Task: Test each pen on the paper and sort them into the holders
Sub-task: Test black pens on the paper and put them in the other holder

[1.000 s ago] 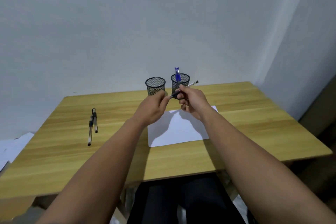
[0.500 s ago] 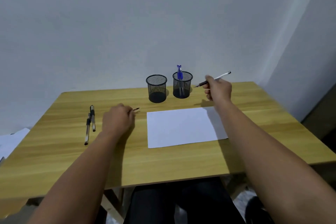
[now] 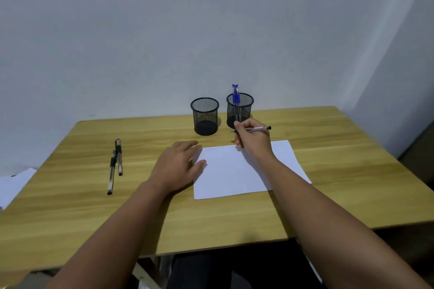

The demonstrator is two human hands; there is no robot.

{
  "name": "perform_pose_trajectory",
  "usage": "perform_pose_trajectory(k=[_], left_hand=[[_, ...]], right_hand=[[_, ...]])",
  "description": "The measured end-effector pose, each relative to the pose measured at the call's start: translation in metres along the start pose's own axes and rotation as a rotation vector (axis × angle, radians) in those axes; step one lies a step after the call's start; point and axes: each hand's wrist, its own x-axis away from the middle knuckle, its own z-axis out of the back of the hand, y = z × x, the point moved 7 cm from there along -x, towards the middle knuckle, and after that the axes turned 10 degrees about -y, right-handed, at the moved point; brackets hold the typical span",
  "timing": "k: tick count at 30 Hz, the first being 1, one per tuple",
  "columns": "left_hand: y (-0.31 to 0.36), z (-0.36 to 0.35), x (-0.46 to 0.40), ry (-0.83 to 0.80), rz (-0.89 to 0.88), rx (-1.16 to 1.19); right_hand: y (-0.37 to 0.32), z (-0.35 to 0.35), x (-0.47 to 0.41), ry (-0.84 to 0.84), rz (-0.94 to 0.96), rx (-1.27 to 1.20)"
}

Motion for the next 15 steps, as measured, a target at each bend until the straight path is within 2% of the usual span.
perform_pose_trajectory(k=[5, 11, 15], left_hand=[[-0.011, -0.015, 0.006, -0.028, 0.049, -0.037], [-0.013, -0.017, 0.009, -0.005, 0.071, 0.037], [-0.015, -0.017, 0.009, 0.002, 0.083, 0.053]], right_hand=[[0.028, 0.001, -0.009, -0.062, -0.039, 0.001], [0.034, 0.000, -0.015, -0.107, -0.060, 0.090], [0.034, 0.004, -0.013, -0.102, 0.002, 0.124]])
